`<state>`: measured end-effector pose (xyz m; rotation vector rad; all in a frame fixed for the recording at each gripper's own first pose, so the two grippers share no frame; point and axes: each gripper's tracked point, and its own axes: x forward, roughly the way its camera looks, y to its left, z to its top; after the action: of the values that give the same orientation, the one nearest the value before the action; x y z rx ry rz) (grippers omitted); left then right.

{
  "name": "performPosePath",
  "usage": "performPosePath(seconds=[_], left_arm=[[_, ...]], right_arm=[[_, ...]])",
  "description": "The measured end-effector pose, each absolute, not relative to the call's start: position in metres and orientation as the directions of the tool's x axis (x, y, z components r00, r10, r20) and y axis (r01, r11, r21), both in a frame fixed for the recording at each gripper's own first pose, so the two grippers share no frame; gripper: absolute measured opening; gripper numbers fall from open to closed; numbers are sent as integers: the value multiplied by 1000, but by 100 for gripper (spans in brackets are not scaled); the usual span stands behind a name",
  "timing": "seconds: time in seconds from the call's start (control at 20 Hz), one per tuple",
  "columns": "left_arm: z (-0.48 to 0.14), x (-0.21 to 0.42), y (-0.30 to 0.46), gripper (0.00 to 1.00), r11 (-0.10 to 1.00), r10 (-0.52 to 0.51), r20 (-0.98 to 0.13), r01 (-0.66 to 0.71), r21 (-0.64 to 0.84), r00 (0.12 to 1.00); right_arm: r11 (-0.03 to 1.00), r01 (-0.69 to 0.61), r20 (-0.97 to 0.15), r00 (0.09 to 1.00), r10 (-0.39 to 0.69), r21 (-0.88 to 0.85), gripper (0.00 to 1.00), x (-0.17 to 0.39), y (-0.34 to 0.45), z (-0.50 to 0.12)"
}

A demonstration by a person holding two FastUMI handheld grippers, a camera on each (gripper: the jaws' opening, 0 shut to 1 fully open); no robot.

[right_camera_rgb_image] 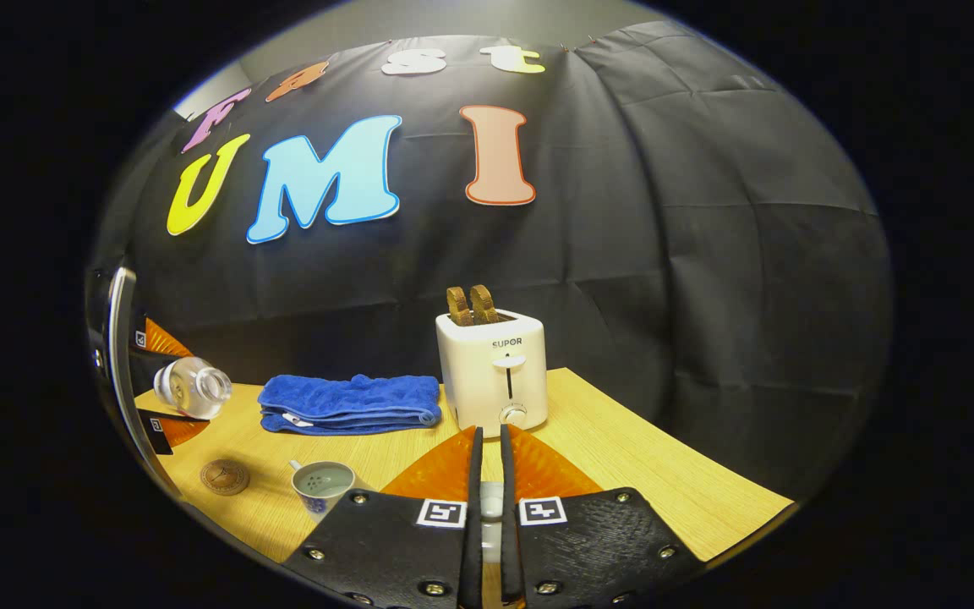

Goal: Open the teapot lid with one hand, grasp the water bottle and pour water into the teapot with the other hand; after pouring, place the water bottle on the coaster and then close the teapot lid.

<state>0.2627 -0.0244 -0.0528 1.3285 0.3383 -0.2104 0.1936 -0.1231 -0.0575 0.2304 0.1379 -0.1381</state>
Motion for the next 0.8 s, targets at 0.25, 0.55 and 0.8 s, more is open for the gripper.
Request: performPosePath(seconds=[0.25,0.55,0.8], left_arm=[[-81,264,-29,86,536,16,-369,303,788,929],[-114,272,-37,86,809,13,-330,184,558,944],[-133,280,-68,86,956,-35,-317,124,265,948]], right_arm=[[967,140,-150,983,-110,211,8,194,-118,-57],[968,123,-153,984,-91,218,9,195,-112,-59],[967,112,-158,985,-77,229,9,197,-109,-61]])
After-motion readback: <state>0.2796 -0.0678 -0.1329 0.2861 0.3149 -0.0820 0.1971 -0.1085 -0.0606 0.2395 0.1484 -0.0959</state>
